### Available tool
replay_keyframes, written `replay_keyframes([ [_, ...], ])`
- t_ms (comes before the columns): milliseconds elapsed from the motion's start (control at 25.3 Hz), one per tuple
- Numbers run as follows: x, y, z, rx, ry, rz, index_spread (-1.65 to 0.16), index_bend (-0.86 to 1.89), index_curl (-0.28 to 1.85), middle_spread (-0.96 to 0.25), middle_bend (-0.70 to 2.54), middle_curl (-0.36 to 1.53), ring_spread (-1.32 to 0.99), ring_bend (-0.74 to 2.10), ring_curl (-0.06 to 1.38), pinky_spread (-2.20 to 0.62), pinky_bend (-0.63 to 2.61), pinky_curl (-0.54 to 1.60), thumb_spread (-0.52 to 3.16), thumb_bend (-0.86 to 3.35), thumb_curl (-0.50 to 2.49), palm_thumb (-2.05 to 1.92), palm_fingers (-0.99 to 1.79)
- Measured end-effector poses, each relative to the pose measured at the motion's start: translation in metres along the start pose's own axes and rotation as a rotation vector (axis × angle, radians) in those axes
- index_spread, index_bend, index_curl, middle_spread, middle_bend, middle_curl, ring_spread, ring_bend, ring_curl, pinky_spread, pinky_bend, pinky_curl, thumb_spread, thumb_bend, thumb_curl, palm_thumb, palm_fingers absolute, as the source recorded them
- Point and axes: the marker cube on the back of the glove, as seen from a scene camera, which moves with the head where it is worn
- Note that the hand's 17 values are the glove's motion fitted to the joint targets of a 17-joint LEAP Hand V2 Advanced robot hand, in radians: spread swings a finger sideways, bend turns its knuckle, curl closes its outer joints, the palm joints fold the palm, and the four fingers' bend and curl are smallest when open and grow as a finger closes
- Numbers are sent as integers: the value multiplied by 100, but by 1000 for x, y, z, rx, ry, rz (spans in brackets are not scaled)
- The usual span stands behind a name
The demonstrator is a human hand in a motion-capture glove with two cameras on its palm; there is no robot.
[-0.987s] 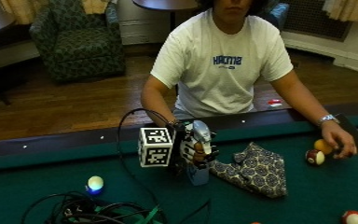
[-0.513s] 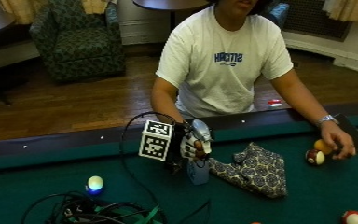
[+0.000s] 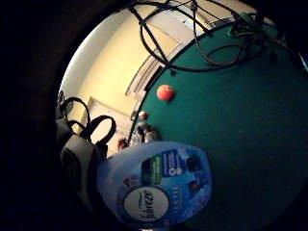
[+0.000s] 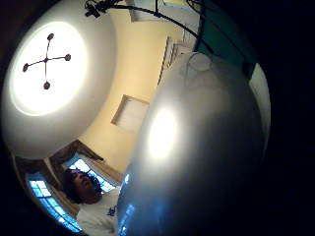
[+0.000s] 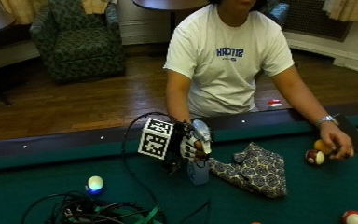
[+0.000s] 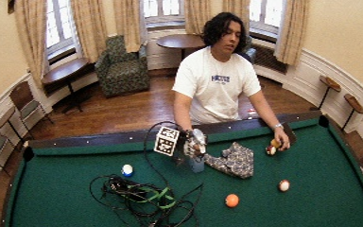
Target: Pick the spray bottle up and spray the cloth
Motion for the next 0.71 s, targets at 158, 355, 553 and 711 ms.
replay_keyframes([
  [158, 0, 0, 0, -2, 0, 11, -28, 35, 47, -23, 63, 57, -22, 78, 50, -32, 47, 43, 53, -2, 67, 91, 144],
  [355, 2, 1, 0, -8, -8, 13, -28, 38, 50, -23, 65, 57, -22, 79, 50, -33, 49, 43, 49, -3, 70, 90, 143],
  [553, 2, -2, -2, -16, -31, 14, -28, 39, 52, -22, 66, 58, -22, 80, 50, -32, 49, 43, 46, -3, 72, 90, 142],
  [711, 2, 0, -1, -29, -25, 10, -28, 40, 54, -22, 67, 58, -22, 80, 50, -32, 49, 43, 43, -3, 74, 90, 141],
])
